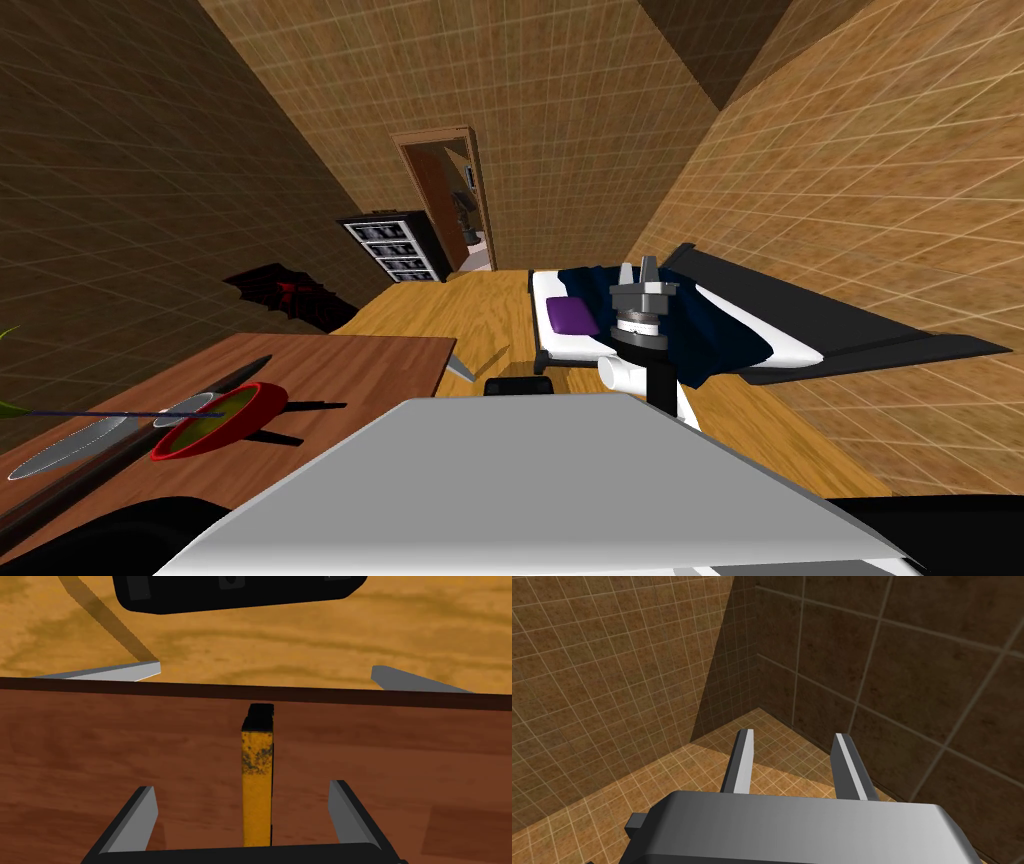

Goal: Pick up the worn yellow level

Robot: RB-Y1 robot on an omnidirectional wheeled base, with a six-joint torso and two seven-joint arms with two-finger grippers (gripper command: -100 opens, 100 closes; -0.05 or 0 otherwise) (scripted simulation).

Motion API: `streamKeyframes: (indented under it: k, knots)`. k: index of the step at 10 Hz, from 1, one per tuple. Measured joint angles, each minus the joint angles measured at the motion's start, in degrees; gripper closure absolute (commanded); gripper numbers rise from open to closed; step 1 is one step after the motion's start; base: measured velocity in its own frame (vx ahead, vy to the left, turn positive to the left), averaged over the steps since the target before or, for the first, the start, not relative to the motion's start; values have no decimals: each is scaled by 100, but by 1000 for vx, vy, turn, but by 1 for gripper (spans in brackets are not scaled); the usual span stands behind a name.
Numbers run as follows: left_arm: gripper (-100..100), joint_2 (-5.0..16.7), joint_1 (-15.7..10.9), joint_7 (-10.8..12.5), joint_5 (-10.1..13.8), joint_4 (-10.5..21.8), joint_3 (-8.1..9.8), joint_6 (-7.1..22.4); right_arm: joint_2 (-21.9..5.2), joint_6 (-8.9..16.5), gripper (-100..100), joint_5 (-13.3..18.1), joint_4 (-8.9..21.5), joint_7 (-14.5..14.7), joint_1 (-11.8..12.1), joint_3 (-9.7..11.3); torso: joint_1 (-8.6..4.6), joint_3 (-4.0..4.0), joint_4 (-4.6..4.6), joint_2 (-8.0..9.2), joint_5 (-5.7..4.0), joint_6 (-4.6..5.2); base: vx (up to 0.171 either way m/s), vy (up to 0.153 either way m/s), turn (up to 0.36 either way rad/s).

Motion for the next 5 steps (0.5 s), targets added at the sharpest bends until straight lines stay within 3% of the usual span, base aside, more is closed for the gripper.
streamKeyframes:
  k: [2,3,4,5]
  knots:
    - [-100,-34,45,-7,-113,102,109,125,0,0,0,0,0,0,0,0,-15,-2,0,-5,-2,0,67,177,9]
    - [-100,-35,100,-18,-164,177,197,139,0,0,0,0,0,0,0,0,-7,0,0,1,-1,-1,13,93,-12]
    - [0,-33,107,-23,-169,186,209,141,1,0,0,0,0,0,-1,1,-39,7,3,12,-4,-1,4,17,-5]
    - [-100,-32,106,-22,-168,185,208,141,2,0,0,0,0,0,-1,2,-67,11,5,18,-12,-2,15,30,-30]
